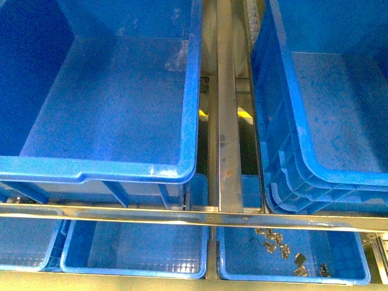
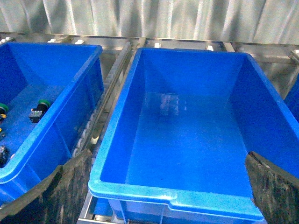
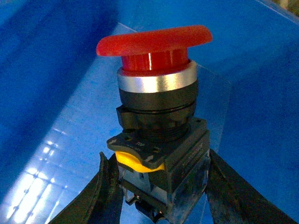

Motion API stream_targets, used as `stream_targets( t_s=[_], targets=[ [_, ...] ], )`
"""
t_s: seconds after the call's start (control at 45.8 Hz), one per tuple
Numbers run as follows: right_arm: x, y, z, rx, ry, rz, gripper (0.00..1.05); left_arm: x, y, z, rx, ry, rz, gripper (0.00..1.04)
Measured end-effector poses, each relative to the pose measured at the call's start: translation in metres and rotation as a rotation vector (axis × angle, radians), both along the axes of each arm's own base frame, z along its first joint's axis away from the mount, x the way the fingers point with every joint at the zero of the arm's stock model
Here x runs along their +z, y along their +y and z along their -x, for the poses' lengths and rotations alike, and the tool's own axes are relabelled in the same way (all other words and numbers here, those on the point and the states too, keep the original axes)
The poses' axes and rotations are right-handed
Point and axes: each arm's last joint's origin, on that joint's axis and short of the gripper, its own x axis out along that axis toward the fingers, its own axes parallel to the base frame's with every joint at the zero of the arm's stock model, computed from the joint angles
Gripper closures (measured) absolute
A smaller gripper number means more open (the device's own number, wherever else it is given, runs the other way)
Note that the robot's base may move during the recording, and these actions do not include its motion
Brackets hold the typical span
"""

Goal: Pick red and yellow buttons and place in box

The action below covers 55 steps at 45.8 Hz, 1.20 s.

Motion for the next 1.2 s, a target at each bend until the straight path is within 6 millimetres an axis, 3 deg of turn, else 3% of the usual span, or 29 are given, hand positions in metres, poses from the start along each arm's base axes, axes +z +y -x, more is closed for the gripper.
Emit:
stream_targets(
  t_s=[0.066,0.459,0.612,0.874,1.201],
  targets=[
    [-0.004,0.002,-0.029,0.016,0.031,0.023,0.64,0.000,0.000,0.000,0.000,0.000,0.000,0.08],
    [-0.033,0.027,-0.091,0.036,0.137,0.075,0.64,0.000,0.000,0.000,0.000,0.000,0.000,0.08],
    [-0.053,0.037,-0.103,0.019,0.203,0.073,0.64,0.000,0.000,0.000,0.000,0.000,0.000,0.08],
    [-0.069,0.051,-0.120,-0.026,0.237,0.072,0.64,0.000,0.000,0.000,0.000,0.000,0.000,0.08],
    [-0.089,0.058,-0.124,-0.077,0.296,0.083,0.64,0.000,0.000,0.000,0.000,0.000,0.000,0.08]
  ],
)
